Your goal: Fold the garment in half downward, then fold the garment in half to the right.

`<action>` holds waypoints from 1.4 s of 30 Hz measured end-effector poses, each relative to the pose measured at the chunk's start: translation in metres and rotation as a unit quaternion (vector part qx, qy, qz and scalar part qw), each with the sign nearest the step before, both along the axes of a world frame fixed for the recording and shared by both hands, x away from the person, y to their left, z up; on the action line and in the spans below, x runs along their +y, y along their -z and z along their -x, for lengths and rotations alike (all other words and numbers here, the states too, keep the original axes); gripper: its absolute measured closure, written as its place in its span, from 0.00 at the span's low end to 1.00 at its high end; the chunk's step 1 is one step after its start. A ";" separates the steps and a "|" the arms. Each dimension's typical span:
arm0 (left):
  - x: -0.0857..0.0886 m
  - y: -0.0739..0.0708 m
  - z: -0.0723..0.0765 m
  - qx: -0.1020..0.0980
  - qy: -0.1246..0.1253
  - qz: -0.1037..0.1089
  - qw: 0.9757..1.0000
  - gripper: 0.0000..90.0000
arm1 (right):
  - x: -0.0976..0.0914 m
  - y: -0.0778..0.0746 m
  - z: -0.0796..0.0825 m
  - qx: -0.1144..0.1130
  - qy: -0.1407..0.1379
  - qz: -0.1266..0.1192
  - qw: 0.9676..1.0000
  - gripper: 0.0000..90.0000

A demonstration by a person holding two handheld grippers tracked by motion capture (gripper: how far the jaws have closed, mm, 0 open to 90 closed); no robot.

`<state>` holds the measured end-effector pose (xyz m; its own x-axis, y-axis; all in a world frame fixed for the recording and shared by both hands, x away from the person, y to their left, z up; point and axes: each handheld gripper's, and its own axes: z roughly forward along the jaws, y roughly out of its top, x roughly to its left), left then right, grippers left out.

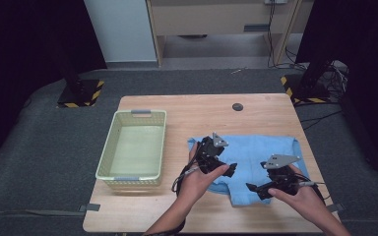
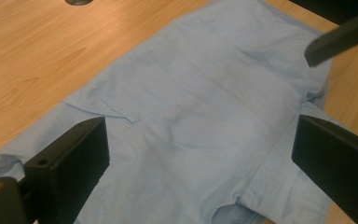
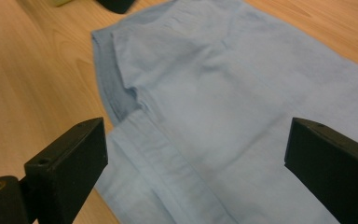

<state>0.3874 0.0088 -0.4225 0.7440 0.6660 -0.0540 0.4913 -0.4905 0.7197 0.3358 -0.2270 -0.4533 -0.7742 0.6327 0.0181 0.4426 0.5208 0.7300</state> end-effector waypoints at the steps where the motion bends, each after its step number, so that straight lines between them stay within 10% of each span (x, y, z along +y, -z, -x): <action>1: 0.002 -0.001 -0.002 0.000 -0.003 -0.001 1.000 0.04 | 0.011 -0.002 0.001 0.000 -0.009 0.002 1.000 0.09; 20: 0.041 0.023 -0.044 0.013 -0.085 0.018 0.996 0.06 | 0.103 0.024 -0.006 0.004 -0.060 0.003 0.998 0.25; 42: 0.049 0.042 -0.055 0.007 -0.119 0.009 0.993 0.09 | 0.129 0.049 -0.025 -0.011 -0.051 0.016 0.999 0.33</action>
<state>0.4428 0.0574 -0.4643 0.5643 0.8221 -0.0759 0.6020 -0.3468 0.7193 0.3606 -0.0983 -0.5022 -0.8341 0.5513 -0.0184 0.3708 0.5851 0.7212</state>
